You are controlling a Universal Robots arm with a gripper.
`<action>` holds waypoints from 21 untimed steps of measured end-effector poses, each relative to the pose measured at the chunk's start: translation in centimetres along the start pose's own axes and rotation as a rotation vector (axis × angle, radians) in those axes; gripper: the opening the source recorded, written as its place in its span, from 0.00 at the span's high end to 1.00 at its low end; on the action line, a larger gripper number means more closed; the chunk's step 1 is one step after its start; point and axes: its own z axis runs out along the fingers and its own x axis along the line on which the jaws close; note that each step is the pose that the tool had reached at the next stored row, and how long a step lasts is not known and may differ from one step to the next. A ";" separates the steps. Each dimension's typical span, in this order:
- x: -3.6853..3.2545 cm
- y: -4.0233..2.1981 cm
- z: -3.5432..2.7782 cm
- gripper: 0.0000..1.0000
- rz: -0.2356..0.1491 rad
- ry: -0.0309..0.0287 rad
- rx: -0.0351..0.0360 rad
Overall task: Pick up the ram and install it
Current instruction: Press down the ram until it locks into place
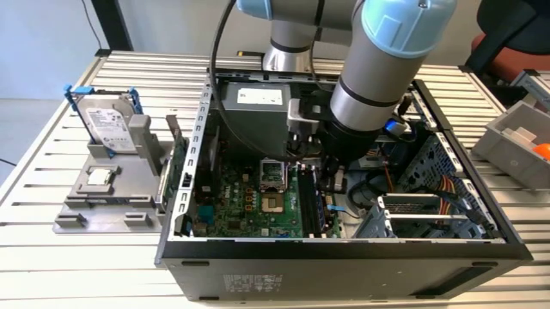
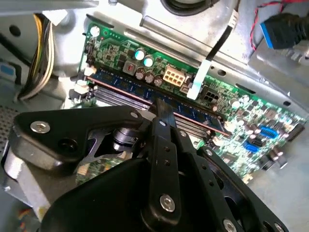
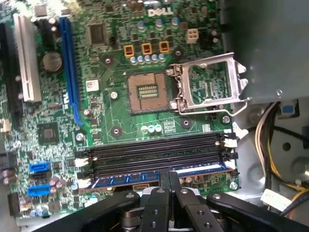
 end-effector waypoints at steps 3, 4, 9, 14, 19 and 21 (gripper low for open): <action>0.00 -0.02 0.00 1.00 -0.048 0.0027 -0.0010; 0.00 -0.03 0.00 1.00 -0.063 0.0035 -0.0014; 0.00 -0.06 -0.01 1.00 -0.122 0.0071 -0.0031; 0.09 -0.11 0.61 1.00 -0.122 0.0070 -0.0033; 0.14 -0.16 1.44 1.00 -0.122 0.0092 -0.0037; 0.10 -0.17 1.62 1.00 -0.122 0.0117 -0.0042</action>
